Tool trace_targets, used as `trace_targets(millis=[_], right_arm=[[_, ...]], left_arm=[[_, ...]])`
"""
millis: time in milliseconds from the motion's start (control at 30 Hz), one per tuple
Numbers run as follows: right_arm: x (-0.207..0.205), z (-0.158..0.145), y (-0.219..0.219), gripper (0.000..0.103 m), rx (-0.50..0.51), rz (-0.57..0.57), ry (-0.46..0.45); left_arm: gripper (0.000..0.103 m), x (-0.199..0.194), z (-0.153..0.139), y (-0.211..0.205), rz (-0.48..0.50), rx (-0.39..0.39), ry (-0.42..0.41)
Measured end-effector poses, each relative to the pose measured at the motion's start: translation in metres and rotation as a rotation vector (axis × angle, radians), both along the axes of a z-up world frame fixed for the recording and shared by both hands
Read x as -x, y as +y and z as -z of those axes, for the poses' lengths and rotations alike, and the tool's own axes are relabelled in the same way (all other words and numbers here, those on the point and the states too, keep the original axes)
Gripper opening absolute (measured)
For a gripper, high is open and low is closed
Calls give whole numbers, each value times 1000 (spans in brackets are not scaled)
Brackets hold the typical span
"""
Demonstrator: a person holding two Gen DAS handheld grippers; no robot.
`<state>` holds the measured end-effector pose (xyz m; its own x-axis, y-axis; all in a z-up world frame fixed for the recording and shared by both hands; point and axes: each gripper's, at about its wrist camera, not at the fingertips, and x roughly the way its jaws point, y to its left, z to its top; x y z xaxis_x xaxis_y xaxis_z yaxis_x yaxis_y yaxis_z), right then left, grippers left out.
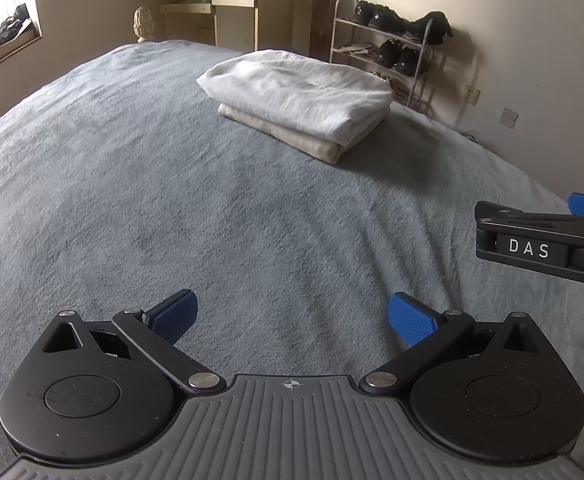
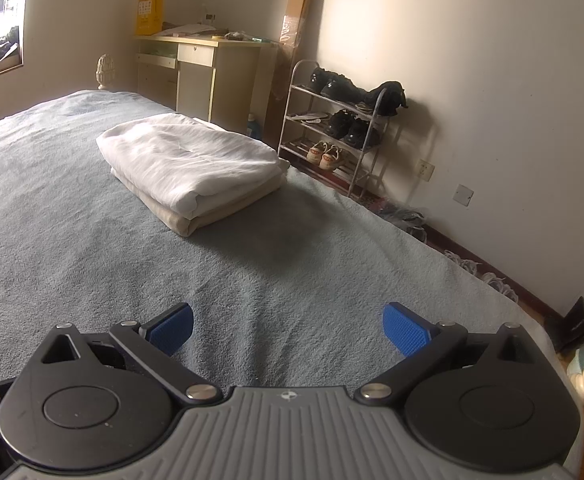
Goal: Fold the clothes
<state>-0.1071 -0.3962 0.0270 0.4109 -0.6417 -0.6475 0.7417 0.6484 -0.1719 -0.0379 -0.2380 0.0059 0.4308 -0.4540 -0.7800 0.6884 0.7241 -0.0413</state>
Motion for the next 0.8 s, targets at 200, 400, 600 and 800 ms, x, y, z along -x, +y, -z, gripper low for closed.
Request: trace_targets(millis=[200, 400, 600, 800], right_arm=[[-1, 0, -1, 103, -1, 1, 0], [-1, 0, -1, 103, -2, 1, 0], [-1, 0, -1, 103, -2, 0, 1], [0, 1, 0, 103, 0, 3, 0]], left_arm=[[103, -1, 0, -1, 0, -2, 2], [103, 0, 0, 0, 0, -1, -1], [103, 1, 1, -1, 1, -1, 0], [103, 0, 1, -1, 1, -1, 5]])
